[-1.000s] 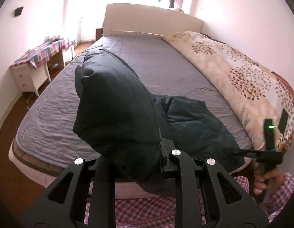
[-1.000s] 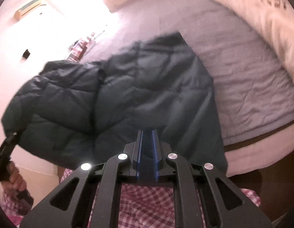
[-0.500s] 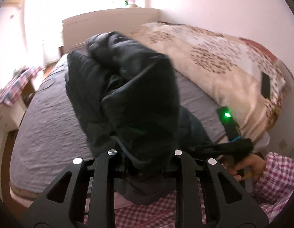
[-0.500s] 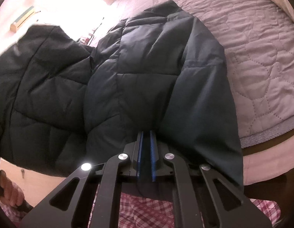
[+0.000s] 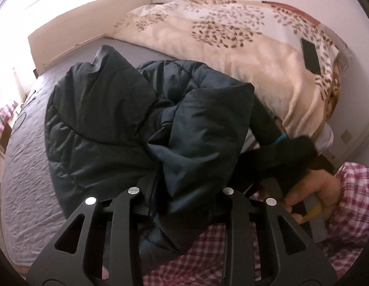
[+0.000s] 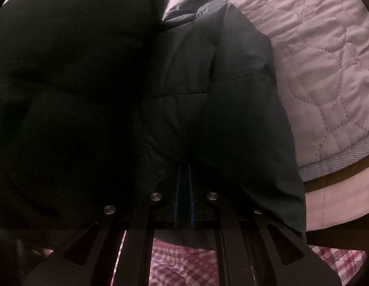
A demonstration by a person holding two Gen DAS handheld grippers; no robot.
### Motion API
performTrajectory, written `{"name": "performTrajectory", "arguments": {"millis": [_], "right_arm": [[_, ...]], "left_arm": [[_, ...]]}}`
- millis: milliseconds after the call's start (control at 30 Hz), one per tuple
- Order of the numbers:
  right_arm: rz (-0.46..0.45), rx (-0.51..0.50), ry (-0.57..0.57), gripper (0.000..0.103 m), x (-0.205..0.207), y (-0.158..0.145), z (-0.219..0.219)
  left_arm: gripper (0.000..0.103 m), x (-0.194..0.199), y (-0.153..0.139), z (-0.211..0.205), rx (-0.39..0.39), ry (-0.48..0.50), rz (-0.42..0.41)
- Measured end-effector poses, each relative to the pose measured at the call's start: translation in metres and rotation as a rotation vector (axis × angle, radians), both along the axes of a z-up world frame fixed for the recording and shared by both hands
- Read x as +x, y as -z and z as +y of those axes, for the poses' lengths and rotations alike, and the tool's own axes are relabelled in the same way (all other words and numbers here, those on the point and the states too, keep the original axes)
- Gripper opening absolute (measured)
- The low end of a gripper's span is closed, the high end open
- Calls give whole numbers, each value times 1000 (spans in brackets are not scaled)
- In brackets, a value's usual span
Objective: Fold large clothes
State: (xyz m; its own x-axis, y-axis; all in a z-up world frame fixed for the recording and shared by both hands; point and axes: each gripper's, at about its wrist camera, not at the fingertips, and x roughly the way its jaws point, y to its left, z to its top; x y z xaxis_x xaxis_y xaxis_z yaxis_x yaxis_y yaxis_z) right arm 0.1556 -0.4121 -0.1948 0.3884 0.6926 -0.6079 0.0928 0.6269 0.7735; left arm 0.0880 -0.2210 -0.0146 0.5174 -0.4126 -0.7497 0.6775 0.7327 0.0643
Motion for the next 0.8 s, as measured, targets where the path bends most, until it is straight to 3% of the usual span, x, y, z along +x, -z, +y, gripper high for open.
{"name": "performTrajectory", "arguments": {"millis": [233, 500, 800], "right_arm": [[-33, 99, 99, 11, -33, -3, -58], [-17, 54, 223, 11, -79, 2, -114], [4, -28, 238, 11, -104, -6, -104]], "left_arm": [[38, -7, 16, -16, 32, 53, 26], [46, -13, 38, -34, 60, 77, 53], [54, -20, 52, -46, 88, 87, 56]]}}
